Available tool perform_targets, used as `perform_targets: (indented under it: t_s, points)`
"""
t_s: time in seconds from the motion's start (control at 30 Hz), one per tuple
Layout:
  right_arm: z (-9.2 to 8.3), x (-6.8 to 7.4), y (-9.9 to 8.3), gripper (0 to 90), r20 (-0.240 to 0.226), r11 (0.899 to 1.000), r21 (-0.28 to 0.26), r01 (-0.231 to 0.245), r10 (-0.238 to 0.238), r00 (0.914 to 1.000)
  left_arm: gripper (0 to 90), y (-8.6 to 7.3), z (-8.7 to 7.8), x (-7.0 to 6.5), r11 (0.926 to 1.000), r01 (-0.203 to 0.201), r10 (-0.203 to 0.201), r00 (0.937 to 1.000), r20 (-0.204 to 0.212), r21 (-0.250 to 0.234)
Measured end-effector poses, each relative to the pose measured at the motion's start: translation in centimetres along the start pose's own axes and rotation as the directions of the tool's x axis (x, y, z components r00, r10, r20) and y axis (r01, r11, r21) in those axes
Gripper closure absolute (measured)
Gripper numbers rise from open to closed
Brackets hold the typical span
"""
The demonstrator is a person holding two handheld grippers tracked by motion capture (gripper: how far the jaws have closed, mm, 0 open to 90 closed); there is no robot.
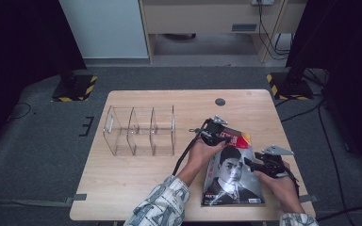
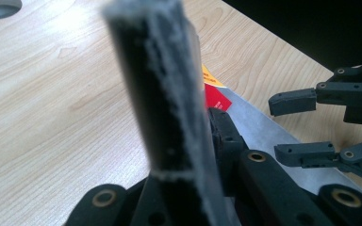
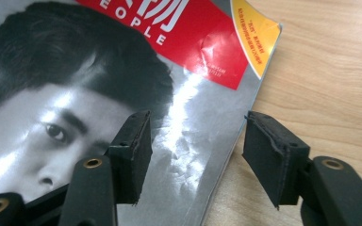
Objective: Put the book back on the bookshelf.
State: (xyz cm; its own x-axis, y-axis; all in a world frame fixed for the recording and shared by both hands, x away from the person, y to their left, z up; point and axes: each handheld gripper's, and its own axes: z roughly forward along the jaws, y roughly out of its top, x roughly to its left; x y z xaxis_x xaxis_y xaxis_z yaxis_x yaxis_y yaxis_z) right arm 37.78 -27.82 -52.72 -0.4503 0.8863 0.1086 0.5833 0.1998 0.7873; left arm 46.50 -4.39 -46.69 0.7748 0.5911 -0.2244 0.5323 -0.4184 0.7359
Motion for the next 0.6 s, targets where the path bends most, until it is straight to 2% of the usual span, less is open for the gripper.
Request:
perform_targets:
  t_s: [0.17, 0.5, 0.6]
  points:
    - [-0.2, -0.4, 0.0, 36.0, 0.023, 1.000, -0.008, -0.024, 0.025, 0.9994, 85.4, 0.3, -0.3, -0.2, 0.9999, -0.011, 0.011, 0.9999, -0.003, -0.004]
    - [-0.5, -0.6, 0.1, 42.5, 0.031, 0.999, -0.018, -0.033, 0.034, 0.9990, 85.9, 0.4, -0.9, -0.3, 0.9997, -0.010, 0.010, 0.9999, -0.002, -0.021]
    - [-0.8, -0.9, 0.1, 44.8, 0.047, 0.999, -0.036, -0.035, 0.036, 0.9982, 86.0, 0.5, -1.3, -0.7, 0.9995, -0.010, 0.010, 0.9999, -0.006, -0.029]
